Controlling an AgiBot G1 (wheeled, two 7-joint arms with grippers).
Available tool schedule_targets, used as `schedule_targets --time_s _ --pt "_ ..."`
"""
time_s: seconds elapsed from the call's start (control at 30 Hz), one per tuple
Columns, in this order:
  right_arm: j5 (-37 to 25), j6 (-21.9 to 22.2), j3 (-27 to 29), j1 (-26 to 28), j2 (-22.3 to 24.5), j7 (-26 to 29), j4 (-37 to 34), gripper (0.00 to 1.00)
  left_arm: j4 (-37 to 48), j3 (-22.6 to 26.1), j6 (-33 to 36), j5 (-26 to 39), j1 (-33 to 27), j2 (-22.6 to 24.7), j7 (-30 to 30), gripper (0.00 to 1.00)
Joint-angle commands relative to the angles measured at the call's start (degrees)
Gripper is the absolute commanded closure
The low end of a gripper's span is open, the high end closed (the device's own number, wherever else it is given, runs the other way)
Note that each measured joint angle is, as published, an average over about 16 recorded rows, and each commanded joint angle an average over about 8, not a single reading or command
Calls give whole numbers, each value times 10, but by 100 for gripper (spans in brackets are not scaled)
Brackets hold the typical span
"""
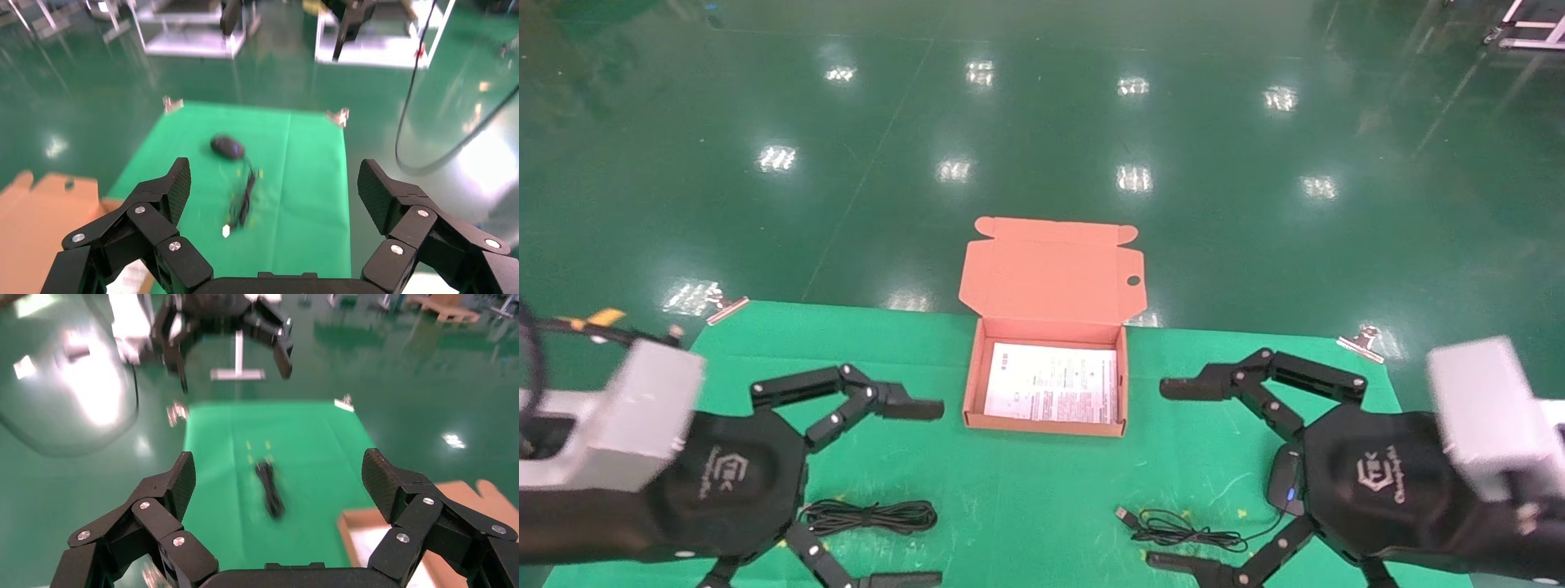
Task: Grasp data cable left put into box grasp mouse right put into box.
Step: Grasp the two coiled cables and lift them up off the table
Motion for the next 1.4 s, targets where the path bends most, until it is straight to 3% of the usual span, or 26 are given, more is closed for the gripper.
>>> schedule_targets --time_s 0.03,0.37,0.57,0.77,1.07,1.4 --pt "-24 -4 -5 13 5 -4 5 0 -3 11 2 23 -14 2 -5 0" --pt "-274 -30 -135 150 -38 -122 16 0 -11 91 1 201 -98 46 0 0" --pt "-390 -13 -207 184 -74 -161 16 0 -13 142 -11 314 -125 82 2 0" --pt "-476 22 -247 174 -103 -159 14 0 -14 186 -32 415 -129 117 -2 0" --pt "-549 89 -269 122 -128 -116 8 0 -7 233 -77 540 -100 152 -42 0" --pt "-574 163 -270 61 -138 -80 -28 0 64 246 -113 589 -78 187 -89 0"
